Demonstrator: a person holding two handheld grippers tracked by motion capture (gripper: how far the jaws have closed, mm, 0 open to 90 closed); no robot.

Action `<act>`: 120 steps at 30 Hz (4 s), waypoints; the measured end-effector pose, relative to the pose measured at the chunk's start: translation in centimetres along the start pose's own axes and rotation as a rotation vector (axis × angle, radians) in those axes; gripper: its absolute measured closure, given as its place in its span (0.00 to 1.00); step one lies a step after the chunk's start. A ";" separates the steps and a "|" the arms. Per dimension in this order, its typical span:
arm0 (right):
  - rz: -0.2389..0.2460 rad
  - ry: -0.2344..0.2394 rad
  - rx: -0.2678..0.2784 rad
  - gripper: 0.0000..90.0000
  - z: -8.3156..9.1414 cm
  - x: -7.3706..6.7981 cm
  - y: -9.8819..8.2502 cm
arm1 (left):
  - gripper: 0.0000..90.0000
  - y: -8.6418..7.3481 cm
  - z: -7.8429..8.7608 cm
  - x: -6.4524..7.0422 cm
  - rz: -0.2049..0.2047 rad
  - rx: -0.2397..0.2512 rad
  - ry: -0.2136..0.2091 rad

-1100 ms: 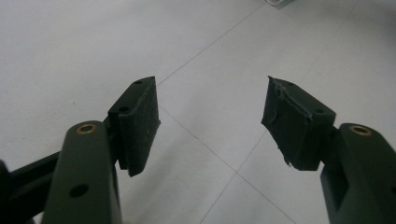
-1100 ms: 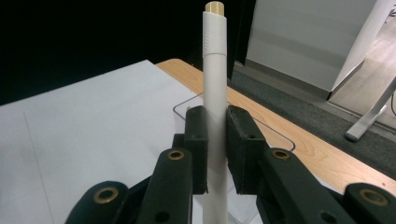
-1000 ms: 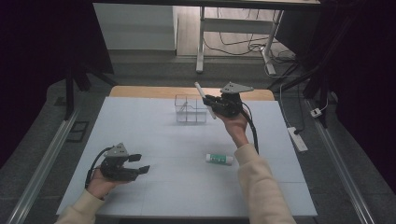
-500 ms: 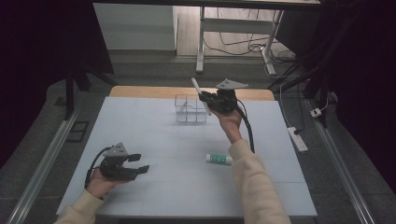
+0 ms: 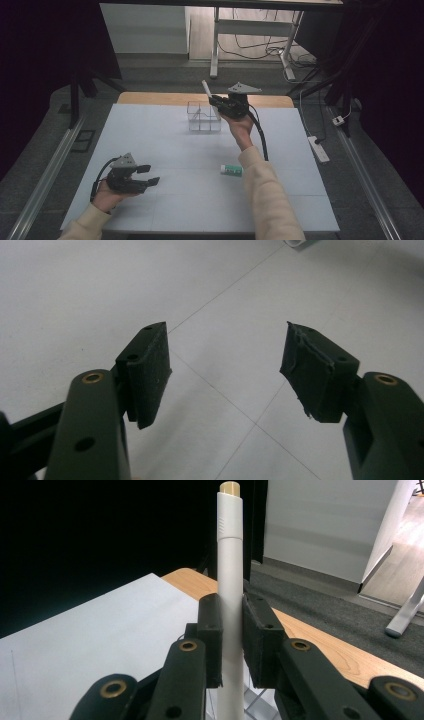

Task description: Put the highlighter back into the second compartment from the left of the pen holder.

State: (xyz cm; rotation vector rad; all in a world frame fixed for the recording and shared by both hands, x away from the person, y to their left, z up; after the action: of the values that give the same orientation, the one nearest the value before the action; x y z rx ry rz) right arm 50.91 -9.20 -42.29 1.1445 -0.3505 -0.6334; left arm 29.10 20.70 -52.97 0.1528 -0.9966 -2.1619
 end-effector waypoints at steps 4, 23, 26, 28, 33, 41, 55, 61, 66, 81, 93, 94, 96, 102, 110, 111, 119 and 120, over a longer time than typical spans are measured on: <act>-0.008 -0.003 0.002 0.87 -0.5 0.2 0.0 | 0.39 0.0 0.0 0.0 0.000 0.001 -0.002; -0.063 -0.003 0.025 0.87 -3.3 1.2 -0.3 | 0.39 -0.2 0.1 -0.2 0.012 0.004 -0.008; -0.064 -0.005 0.027 0.87 -3.8 1.2 -0.1 | 0.39 -0.2 0.2 -0.3 0.014 0.006 -0.007; -0.064 -0.003 0.034 0.87 -4.0 1.2 0.1 | 0.39 -0.3 0.2 -0.3 0.016 0.007 -0.006; -0.067 -0.008 0.047 0.87 -4.5 1.4 0.2 | 0.39 -0.4 0.4 -0.4 0.020 0.010 -0.001; -0.083 -0.022 0.056 0.86 -5.4 1.8 -0.2 | 0.39 -0.4 0.4 -0.4 0.021 0.010 0.000; -0.072 -0.082 0.030 0.66 -6.4 1.7 -0.8 | 0.39 -0.5 0.3 -0.5 0.023 0.007 0.000; -0.064 -0.073 0.016 0.63 -5.4 1.8 -0.6 | 0.39 -0.4 0.3 -0.4 0.017 0.005 0.002; -0.042 -0.068 0.000 0.61 -4.6 1.6 -0.7 | 0.39 -0.4 0.4 -0.5 0.020 0.011 0.004; -0.023 -0.064 -0.066 0.60 -1.2 2.4 -2.6 | 0.39 -0.4 0.3 -0.5 0.018 0.007 0.008; 0.016 -0.031 -0.100 0.58 1.5 1.8 -3.6 | 0.40 -0.4 0.3 -0.5 0.020 0.006 0.014; 0.018 -0.023 -0.099 0.58 1.7 1.8 -3.7 | 0.39 -0.4 0.3 -0.5 0.020 0.006 0.015; 0.023 -0.015 -0.102 0.57 2.2 1.6 -3.8 | 0.39 -0.4 0.3 -0.6 0.020 0.007 0.016; 0.038 0.002 -0.105 0.56 3.7 1.1 -4.4 | 0.40 -0.4 0.3 -0.5 0.019 0.007 0.020; 0.060 0.028 -0.122 0.54 5.7 0.6 -5.3 | 0.39 -0.3 0.4 -0.4 0.016 0.007 0.027; 0.066 0.027 -0.125 0.54 6.0 0.5 -5.5 | 0.39 -0.3 0.4 -0.4 0.016 0.007 0.028; 0.092 0.050 -0.153 0.53 7.5 -0.1 -6.5 | 0.39 -0.3 0.3 -0.4 0.014 0.006 0.034; 0.093 0.054 -0.154 0.53 7.6 -0.2 -6.7 | 0.39 -0.2 0.3 -0.4 0.015 0.007 0.035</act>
State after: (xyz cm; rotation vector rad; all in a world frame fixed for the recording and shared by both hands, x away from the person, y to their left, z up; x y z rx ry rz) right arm 44.53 -16.42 -45.50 0.9908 -0.3021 -0.5377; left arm 29.13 21.29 -52.99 0.1848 -0.9823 -2.1353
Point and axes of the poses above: each handheld gripper's, and its own axes: z roughly backward along the jaws, y roughly out of its top, x roughly to its right, the point moved 3 cm from there along -z, roughly forward along the jaws, and after that the axes turned 5 degrees about -x, right-handed, at the moved point
